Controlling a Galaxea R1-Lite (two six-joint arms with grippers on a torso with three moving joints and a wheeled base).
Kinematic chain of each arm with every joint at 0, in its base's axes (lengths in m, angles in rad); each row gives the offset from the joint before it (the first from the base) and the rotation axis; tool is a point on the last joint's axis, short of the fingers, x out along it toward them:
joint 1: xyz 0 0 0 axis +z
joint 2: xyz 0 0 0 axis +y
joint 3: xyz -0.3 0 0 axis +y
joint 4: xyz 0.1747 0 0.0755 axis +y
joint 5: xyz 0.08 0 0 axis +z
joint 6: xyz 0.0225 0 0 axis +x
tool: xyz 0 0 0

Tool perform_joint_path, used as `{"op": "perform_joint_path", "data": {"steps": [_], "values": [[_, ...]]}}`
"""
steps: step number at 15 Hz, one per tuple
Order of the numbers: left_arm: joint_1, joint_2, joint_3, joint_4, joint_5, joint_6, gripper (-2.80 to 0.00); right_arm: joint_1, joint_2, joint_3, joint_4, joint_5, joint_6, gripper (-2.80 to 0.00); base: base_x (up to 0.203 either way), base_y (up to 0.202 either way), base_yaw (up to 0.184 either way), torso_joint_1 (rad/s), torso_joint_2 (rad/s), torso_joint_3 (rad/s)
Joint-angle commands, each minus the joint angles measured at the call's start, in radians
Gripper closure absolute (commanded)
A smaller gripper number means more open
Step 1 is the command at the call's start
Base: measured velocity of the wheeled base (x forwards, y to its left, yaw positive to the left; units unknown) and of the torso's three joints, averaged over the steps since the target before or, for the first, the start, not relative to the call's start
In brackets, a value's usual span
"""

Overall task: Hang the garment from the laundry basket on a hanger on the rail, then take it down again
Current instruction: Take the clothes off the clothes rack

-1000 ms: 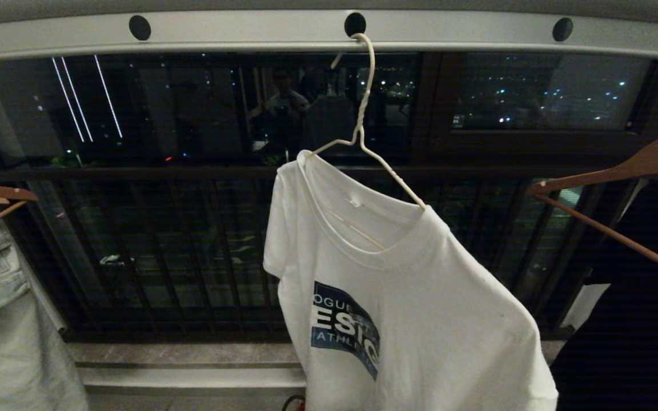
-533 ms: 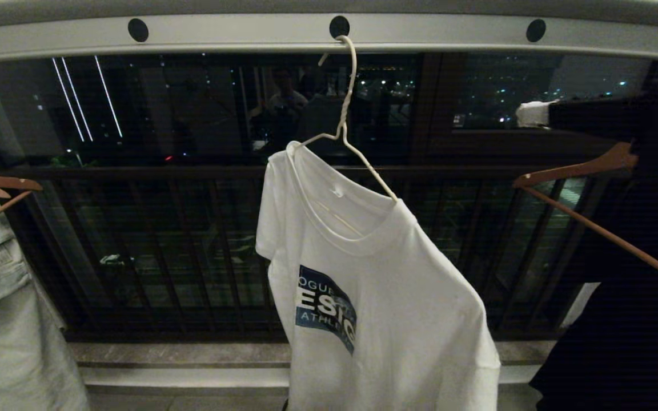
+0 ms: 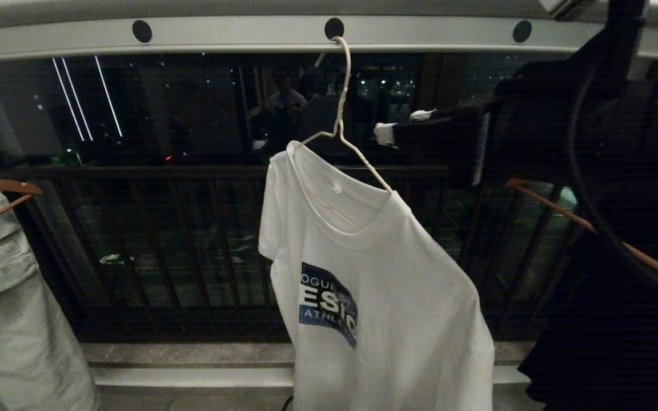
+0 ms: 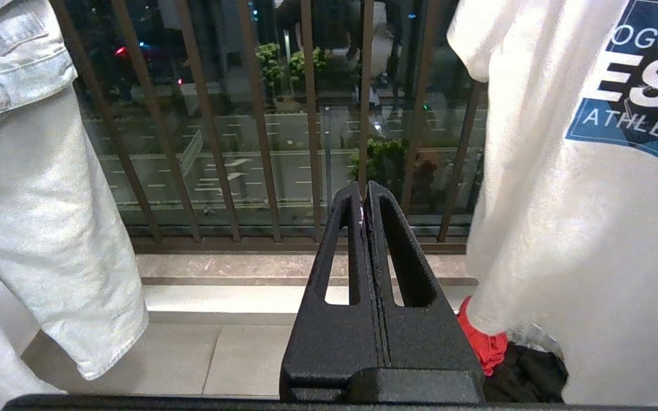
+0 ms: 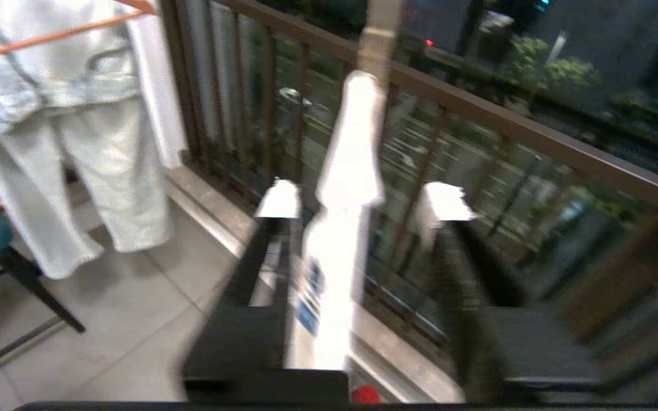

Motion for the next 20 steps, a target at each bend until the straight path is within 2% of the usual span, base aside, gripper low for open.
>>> {"op": "perform_joint_path", "data": {"steps": [1,6,11,15,16,20], "values": [[0.000,0.001,0.003,0.000,0.000,0.000,0.00,0.027,0.101,-0.041,-0.042,-0.044,-0.001,-2.80,0.000,0.000,0.000,0.000,0.00,0.000],[0.000,0.001,0.003,0.000,0.000,0.000,0.00,0.023,0.226,-0.124,-0.149,-0.073,-0.008,-2.80,0.000,0.000,0.000,0.000,0.00,0.000],[0.000,0.000,0.003,0.000,0.000,0.000,0.00,-0.049,0.313,-0.227,-0.154,-0.074,-0.012,-2.80,0.000,0.000,0.000,0.000,0.00,0.000],[0.000,0.000,0.003,0.000,0.000,0.000,0.00,-0.074,0.363,-0.268,-0.154,-0.073,-0.032,-2.80,0.000,0.000,0.000,0.000,0.00,0.000],[0.000,0.001,0.003,0.000,0.000,0.000,0.00,-0.077,0.368,-0.276,-0.154,-0.073,-0.032,0.00,0.000,0.000,0.000,0.000,0.00,0.000],[-0.001,0.001,0.003,0.000,0.000,0.000,0.00,-0.083,0.369,-0.274,-0.154,-0.073,-0.032,0.00,0.000,0.000,0.000,0.000,0.00,0.000]]}}
